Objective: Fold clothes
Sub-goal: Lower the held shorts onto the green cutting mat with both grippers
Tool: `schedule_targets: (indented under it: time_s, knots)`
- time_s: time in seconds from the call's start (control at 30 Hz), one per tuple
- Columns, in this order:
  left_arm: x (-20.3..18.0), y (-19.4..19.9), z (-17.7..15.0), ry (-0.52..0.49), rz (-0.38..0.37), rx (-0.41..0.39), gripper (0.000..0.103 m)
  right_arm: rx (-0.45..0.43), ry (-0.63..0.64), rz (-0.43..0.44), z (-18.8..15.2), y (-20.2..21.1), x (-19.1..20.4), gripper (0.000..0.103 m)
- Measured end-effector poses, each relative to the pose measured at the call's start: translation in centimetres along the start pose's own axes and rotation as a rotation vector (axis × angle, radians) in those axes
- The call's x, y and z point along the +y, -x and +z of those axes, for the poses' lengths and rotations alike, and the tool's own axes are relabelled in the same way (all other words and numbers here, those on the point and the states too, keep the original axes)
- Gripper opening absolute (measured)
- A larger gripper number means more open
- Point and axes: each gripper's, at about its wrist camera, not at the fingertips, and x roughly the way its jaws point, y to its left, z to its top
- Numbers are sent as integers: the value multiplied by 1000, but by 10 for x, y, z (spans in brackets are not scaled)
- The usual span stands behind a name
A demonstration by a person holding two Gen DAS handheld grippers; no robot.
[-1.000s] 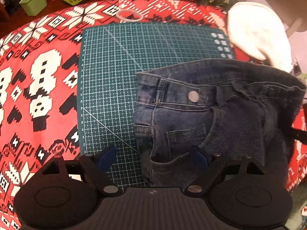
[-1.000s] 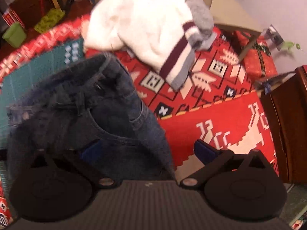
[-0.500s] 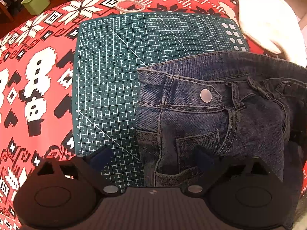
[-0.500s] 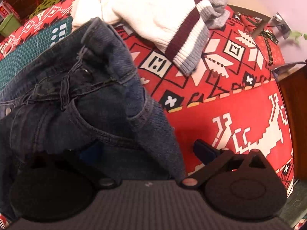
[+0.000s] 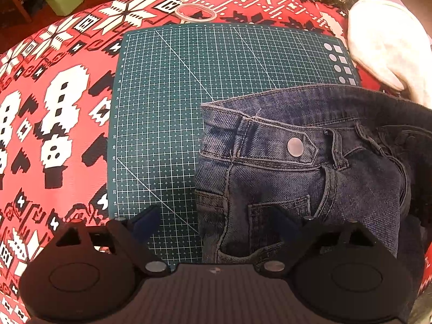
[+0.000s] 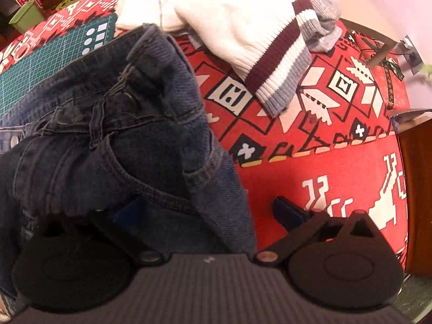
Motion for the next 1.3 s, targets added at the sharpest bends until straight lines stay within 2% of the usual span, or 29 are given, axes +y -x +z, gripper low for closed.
schedule_targets:
  time_s: [0.1, 0.13, 0.23, 0.37, 0.47, 0.6, 0.63, 0.67, 0.7, 0.73, 0.77, 0.8, 0.87, 0.93, 1.07, 1.3]
  knots:
    - [3, 2, -2, 23, 2, 15, 81, 44, -24, 5, 6, 1, -2, 102]
    - [4, 3, -4, 39, 0, 19, 76, 43, -39, 5, 7, 2, -4, 102]
    - [8, 8, -8, 85, -2, 19, 61, -10, -53, -3, 8, 15, -9, 99]
    - [8, 11, -11, 128, 40, 9, 62, -63, 6, -1, 11, 25, -17, 90]
    - [8, 6, -13, 151, 52, 36, 79, -64, 46, 35, 18, 18, -27, 86]
    - [8, 5, -8, 175, 45, 63, 77, -38, 78, 73, 28, 6, -29, 66]
    - [7, 6, -7, 180, 44, 66, 72, -45, 93, 80, 28, 5, -28, 55]
    - [5, 8, -7, 182, 46, 61, 59, -51, 112, 93, 25, 6, -25, 47]
    - [2, 11, -7, 181, 47, 53, 51, -49, 126, 112, 24, 8, -23, 24]
    - [-1, 13, -7, 179, 49, 46, 30, -46, 137, 115, 23, 11, -19, 19]
    - [-5, 16, -7, 178, 50, 39, 21, -52, 150, 110, 22, 13, -18, 15]
    - [-8, 18, -8, 176, 52, 31, 21, -60, 162, 105, 20, 14, -18, 11]
    - [-13, 24, -8, 176, 53, 15, 13, -69, 156, 124, 19, 22, -19, 10]
    - [-14, 33, -10, 188, 46, -8, 11, -83, 130, 148, 18, 34, -22, 9]
    - [-11, 59, -12, 190, -5, -53, 10, -122, 104, 178, 11, 67, -23, 9]
    - [9, 130, -31, 134, -101, -100, 9, -160, 64, 212, -1, 130, 5, 9]
